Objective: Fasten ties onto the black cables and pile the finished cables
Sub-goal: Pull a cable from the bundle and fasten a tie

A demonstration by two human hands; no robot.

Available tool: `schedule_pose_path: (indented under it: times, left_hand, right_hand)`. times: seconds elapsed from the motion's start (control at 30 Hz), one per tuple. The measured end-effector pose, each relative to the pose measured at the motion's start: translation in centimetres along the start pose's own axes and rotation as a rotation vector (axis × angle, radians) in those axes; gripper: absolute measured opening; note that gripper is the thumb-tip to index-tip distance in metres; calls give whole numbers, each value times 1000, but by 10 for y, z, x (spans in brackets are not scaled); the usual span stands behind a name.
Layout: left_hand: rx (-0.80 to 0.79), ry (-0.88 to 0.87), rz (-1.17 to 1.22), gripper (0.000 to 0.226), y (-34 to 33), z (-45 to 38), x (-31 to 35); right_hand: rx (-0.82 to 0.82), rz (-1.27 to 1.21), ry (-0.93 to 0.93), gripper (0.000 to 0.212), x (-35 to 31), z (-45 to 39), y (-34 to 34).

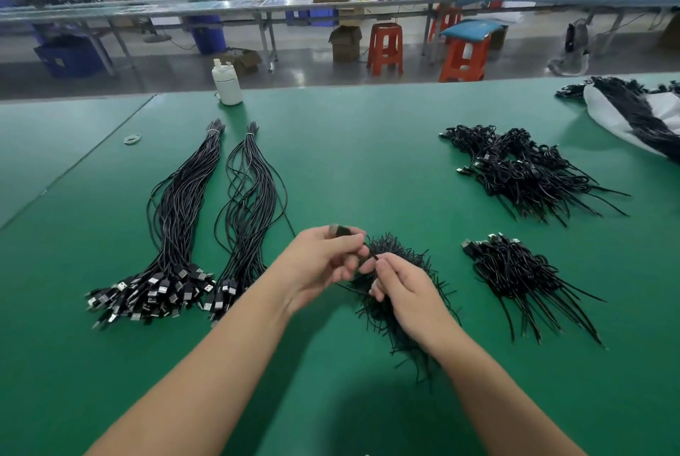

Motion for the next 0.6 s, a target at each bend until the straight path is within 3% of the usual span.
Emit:
schedule_pose_path:
  times: [0.07,0.23,0.43,0.5,0.6]
  left_hand:
    - [-35,-53,44,20,-3,0,-7]
    - [-67,-159,-352,35,-14,7,-17]
    - [-100,-144,-323,46,-15,8,-17]
    - [-66,-195,-313,47,-13,8,-18]
    - [115,-342,-272,47,-11,6,-10]
  right_hand:
    - [9,-77,-18,31,-4,-1,-2]
    - [-21,-215,-24,31,-6,4,-11]
    - [-76,-223,-32,34,-6,6,-15]
    - [-127,-252,-72,36,-5,8,-17]
    - [-232,-296,-181,37,2,14,-22]
Point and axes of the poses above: each hand's wrist, its own z-axis away from the middle knuckle, its own y-axis out of the back of the hand, x = y × z, the point moved 1 cm from there along -z, towards the middle knuckle, and after that the axes turned 7 degrees about -z, right-handed, at the moved point
